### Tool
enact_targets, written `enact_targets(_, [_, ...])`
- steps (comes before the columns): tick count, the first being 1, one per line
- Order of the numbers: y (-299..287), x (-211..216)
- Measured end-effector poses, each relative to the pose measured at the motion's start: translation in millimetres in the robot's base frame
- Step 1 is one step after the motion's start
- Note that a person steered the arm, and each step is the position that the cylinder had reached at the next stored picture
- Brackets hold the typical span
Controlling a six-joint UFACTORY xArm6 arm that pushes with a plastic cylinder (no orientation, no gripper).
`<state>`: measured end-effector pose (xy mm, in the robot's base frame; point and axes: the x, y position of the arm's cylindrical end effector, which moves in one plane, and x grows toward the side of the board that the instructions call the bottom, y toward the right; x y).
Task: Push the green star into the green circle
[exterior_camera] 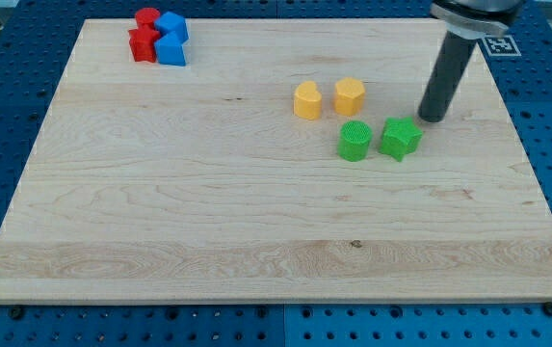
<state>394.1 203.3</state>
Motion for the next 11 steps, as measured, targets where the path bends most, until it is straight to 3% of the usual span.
enact_targets(1, [0, 18])
enact_targets(3, [-61, 36])
enact_targets(4, [-98, 36])
enact_targets(6, [-113, 36])
enact_targets(8, [-182, 36])
enact_targets(10, [-205, 13])
enact_targets(11, [-264, 8])
